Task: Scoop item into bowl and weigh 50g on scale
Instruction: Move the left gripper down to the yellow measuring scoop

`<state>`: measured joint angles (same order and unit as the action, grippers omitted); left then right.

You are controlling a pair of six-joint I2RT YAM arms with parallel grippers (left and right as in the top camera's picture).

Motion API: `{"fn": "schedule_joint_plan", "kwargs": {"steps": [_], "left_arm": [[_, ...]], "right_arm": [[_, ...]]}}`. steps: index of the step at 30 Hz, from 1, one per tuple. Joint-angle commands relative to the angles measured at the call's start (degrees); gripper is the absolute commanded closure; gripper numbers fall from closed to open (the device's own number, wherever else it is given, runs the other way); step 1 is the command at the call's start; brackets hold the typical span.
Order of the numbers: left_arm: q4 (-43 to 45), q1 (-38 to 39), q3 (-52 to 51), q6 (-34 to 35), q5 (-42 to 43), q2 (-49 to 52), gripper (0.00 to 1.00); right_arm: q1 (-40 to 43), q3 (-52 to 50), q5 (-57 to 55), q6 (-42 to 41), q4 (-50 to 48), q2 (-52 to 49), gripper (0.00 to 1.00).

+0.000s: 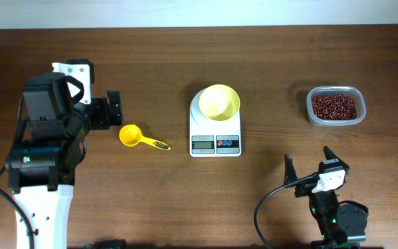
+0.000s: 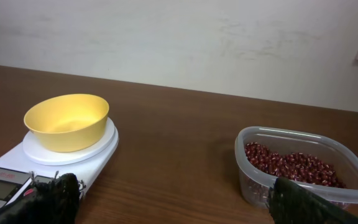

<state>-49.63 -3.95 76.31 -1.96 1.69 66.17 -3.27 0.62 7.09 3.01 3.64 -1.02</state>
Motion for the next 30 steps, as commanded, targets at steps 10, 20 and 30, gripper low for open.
{"fn": "schedule_joint_plan", "kwargs": {"steps": [10,20,30], "left_arm": [[-5.4,-0.8,1.0,17.9,-5.1,17.2,0.01],[-6.2,-1.9,-3.1,27.0,1.1,27.1,0.01],[-4.0,-2.0,-6.4,29.6,3.0,33.7,0.01]], "right_arm": [[-0.5,-0.3,-0.1,0.0,0.3,0.2,0.01],[-0.5,-0.3,-0.1,0.0,0.3,0.2,0.01],[-0.5,-0.3,-0.1,0.0,0.3,0.2,0.01]]}}
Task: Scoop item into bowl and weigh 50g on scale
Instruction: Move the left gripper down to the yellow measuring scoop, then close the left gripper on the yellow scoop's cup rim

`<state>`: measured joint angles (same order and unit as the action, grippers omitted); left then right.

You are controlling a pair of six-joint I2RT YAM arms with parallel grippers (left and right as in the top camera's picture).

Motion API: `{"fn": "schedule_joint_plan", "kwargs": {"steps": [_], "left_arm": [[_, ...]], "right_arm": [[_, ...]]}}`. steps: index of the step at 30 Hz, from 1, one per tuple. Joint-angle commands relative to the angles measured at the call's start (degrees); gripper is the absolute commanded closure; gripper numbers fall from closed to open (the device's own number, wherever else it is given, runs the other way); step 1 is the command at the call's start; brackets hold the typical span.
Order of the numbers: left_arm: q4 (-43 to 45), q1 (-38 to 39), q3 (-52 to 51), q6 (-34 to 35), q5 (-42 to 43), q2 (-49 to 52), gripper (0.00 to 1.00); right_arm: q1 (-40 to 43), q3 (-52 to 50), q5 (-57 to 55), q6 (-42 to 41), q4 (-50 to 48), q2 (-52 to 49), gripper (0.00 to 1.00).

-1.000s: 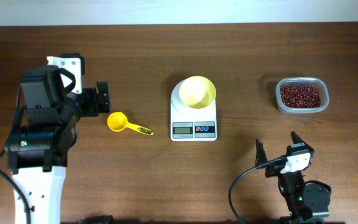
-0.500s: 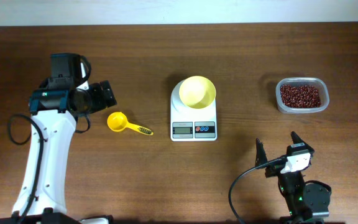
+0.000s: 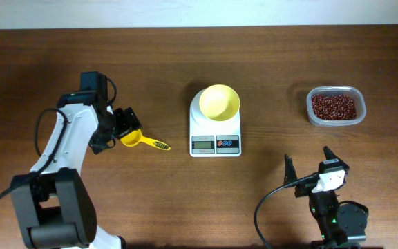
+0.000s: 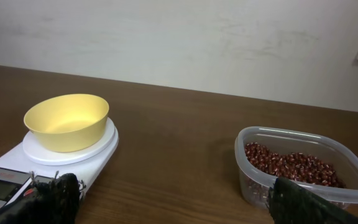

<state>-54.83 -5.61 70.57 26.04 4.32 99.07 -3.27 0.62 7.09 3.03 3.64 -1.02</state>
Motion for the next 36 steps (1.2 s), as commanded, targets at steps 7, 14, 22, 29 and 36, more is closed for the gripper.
{"fn": "schedule_joint_plan", "kwargs": {"steps": [7,14,22,29,36], "left_arm": [[8.6,-0.6,-6.7,1.6,0.4,1.2,0.08],[12.5,-0.6,-9.7,1.8,-3.3,1.2,0.3],[17.9,-0.6,-13.2,5.2,-3.3,1.3,0.41],[19.5,-0.6,-14.7,6.1,-3.3,1.3,0.58],[20.2,-0.6,-14.7,6.1,-3.3,1.3,0.61]], "right_arm": [[-0.5,-0.3,-0.1,-0.1,0.3,0.2,0.01],[-0.5,-0.3,-0.1,0.0,0.3,0.2,0.01],[-0.5,-0.3,-0.1,0.0,0.3,0.2,0.01],[-0.5,-0.3,-0.1,0.0,0.3,0.2,0.01],[-0.5,-0.3,-0.1,-0.1,0.3,0.2,0.01]]}}
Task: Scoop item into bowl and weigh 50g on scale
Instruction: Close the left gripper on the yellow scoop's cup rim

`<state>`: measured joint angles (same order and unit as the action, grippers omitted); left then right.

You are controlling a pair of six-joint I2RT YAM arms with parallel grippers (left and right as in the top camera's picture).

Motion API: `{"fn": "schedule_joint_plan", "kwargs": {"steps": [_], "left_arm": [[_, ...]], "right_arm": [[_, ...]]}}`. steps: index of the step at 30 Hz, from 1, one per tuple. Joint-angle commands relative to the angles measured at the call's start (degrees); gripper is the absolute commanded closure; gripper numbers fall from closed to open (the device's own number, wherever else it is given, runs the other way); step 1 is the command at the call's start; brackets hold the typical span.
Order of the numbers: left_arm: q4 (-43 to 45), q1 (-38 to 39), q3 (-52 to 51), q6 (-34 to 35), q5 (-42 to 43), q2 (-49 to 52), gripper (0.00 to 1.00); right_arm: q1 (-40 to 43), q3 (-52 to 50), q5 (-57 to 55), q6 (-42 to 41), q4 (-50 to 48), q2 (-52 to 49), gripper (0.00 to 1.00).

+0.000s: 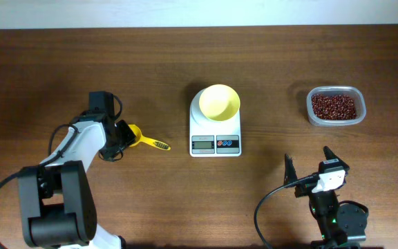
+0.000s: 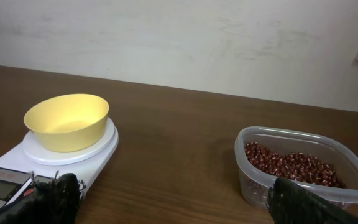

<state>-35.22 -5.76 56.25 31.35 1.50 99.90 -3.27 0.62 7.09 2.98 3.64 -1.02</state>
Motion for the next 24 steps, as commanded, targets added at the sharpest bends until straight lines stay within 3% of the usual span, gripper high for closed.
{"fn": "schedule_joint_plan", "kwargs": {"steps": [1,3,5,14,18,24], "left_arm": [[1.3,-0.4,-0.6,0.8,-0.4,0.4,0.62],[2.4,-0.4,-1.1,0.8,-0.4,0.4,0.63],[2.4,-0.4,-1.2,0.8,-0.4,0.4,0.7],[2.6,-0.4,-2.0,0.8,-0.4,0.4,0.69],[3.5,-0.4,-2.2,0.8,-0.4,0.4,0.78],[4.2,-0.4,-2.2,0.8,-0.4,0.4,0.81]], "right_arm": [[-0.5,-0.3,-0.1,0.0,0.3,0.2,0.01],[-0.5,-0.3,-0.1,0.0,0.3,0.2,0.01],[-0.5,-0.3,-0.1,0.0,0.3,0.2,0.01],[-0.5,-0.3,-0.1,0.0,0.3,0.2,0.01],[-0.5,-0.3,-0.1,0.0,0.3,0.2,0.01],[-0.5,-0.3,-0.1,0.0,0.3,0.2,0.01]]}}
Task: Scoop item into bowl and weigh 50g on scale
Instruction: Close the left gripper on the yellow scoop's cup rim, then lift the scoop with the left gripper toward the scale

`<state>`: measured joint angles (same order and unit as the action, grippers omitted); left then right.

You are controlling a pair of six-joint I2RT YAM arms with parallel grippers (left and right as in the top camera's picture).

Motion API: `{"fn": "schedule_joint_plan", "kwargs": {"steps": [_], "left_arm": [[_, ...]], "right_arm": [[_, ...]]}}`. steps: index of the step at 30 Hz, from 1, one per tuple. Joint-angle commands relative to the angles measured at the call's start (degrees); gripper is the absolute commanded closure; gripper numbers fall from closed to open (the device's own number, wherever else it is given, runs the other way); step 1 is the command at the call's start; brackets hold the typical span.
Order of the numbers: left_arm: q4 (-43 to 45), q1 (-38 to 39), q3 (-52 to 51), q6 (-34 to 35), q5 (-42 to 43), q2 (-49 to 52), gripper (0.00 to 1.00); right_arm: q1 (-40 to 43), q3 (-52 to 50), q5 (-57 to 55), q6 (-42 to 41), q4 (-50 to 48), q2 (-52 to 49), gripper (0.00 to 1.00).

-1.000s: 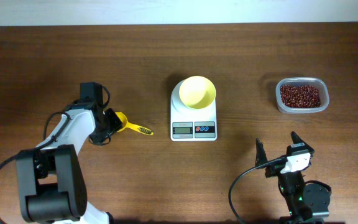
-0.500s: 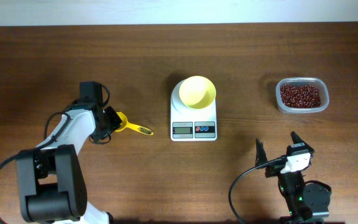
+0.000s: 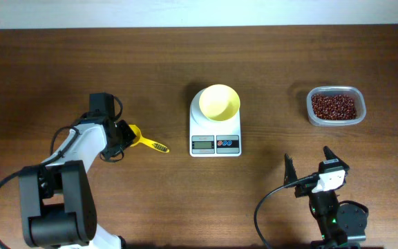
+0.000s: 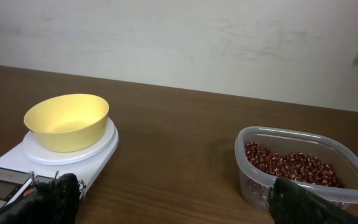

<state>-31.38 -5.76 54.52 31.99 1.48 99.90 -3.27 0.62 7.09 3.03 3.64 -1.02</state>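
Note:
A yellow scoop (image 3: pixel 144 140) lies left of the white scale (image 3: pixel 215 131), its handle pointing right toward the scale. My left gripper (image 3: pixel 120 138) is down at the scoop's cup, covering part of it, and its fingers look apart on either side. An empty yellow bowl (image 3: pixel 219 102) (image 4: pixel 66 121) stands on the scale (image 4: pixel 73 152). The clear tub of red beans (image 3: pixel 335 106) (image 4: pixel 297 167) sits at the far right. Near the front edge, my right gripper (image 3: pixel 307 158) (image 4: pixel 176 199) is open and holds nothing.
The scale's display and buttons (image 3: pixel 215 144) face the front edge. Bare brown table (image 3: pixel 275 83) lies between scale and bean tub. A pale wall (image 4: pixel 179 37) stands behind the table.
Almost nothing differs. My left gripper stays down at the scoop's cup, shifted only slightly. The right arm, bowl, scale and beans have not moved.
First my left gripper was raised, above and left of the scoop. Then the arm was stretched out low with the open gripper at the scoop's cup. Since then it has stayed low against the cup. My right gripper stayed open at the front throughout.

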Motion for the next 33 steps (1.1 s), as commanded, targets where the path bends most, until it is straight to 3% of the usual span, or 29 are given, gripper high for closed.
{"fn": "schedule_joint_plan", "kwargs": {"steps": [1,6,17,29,33], "left_arm": [[0.3,-0.4,-0.5,0.2,-0.4,0.4,0.83],[0.3,-0.4,-0.5,0.1,-0.4,0.4,1.0],[0.7,-0.4,0.3,0.1,0.2,0.3,1.0],[1.0,-0.4,0.6,0.1,16.7,-4.2,1.0],[1.0,-0.4,1.0,0.1,17.2,-5.4,1.0]], "right_arm": [[-0.5,-0.3,-0.1,0.0,0.3,0.2,0.01],[-0.5,-0.3,-0.1,0.0,0.3,0.2,0.01],[-0.5,-0.3,-0.1,-0.1,0.3,0.2,0.01],[-0.5,-0.3,-0.1,-0.1,0.3,0.2,0.01],[-0.5,-0.3,-0.1,-0.1,0.3,0.2,0.01]]}}
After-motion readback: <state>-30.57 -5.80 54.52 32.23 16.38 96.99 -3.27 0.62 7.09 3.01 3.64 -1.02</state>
